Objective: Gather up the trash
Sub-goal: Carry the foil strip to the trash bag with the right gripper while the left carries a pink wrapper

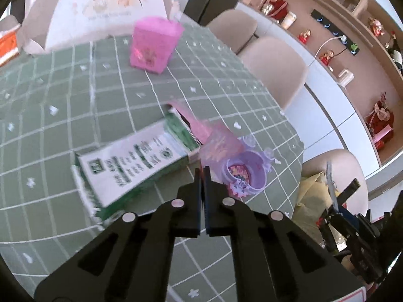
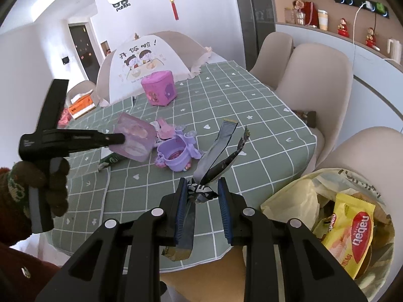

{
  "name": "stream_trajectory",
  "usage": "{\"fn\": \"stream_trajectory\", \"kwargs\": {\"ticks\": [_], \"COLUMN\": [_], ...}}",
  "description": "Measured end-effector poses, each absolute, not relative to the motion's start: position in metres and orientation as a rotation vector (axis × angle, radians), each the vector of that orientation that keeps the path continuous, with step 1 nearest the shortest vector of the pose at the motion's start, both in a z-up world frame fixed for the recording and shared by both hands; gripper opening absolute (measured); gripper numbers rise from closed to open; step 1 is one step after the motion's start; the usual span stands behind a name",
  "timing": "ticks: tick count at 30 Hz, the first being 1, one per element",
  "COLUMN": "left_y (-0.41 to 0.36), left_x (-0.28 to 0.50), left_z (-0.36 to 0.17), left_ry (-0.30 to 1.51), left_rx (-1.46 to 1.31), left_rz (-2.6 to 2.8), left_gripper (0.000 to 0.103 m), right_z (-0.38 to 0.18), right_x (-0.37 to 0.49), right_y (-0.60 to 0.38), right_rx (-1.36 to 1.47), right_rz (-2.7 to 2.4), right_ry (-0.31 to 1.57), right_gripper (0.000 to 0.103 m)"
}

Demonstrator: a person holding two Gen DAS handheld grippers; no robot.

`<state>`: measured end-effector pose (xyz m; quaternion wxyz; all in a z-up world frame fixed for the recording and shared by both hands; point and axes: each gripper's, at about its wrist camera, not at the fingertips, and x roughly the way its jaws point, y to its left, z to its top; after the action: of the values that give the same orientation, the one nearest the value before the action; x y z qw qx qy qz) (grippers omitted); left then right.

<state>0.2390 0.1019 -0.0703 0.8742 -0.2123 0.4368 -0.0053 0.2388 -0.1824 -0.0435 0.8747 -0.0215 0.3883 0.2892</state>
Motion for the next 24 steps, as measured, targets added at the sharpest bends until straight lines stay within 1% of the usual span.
{"fn": "stream_trajectory", "kwargs": {"ticks": [5, 11, 18, 24], "left_y": [0.117, 0.106, 0.061, -0.001], "left_x": [0.222, 0.213, 0.229, 0.242], "left_z": [-0.045, -0.006, 0.033, 0.046], "left_ry": [0.857, 0.779, 0.729, 0.719], "left_rx": [-0.478, -0.41, -0.332, -0.286], "left_rz": [0.008, -0.018, -0.151, -0.296], "left_gripper": [0.002, 0.002, 0.002, 0.002], "right_z": [-0.038, -0.013, 0.027, 0.043], "right_x": [0.239, 0.24, 0.233, 0.223], "right_y": [-0.18, -0.182, -0.213, -0.263], "right_rx": [-0.05, -0.092, -0.13, -0.117], "right_rz": [0.62, 0.635, 0.55, 0.438], "right_ry": [0.799, 0.748, 0.66, 0.638], "right_gripper": [0.025, 0.025, 0.025, 0.025]}}
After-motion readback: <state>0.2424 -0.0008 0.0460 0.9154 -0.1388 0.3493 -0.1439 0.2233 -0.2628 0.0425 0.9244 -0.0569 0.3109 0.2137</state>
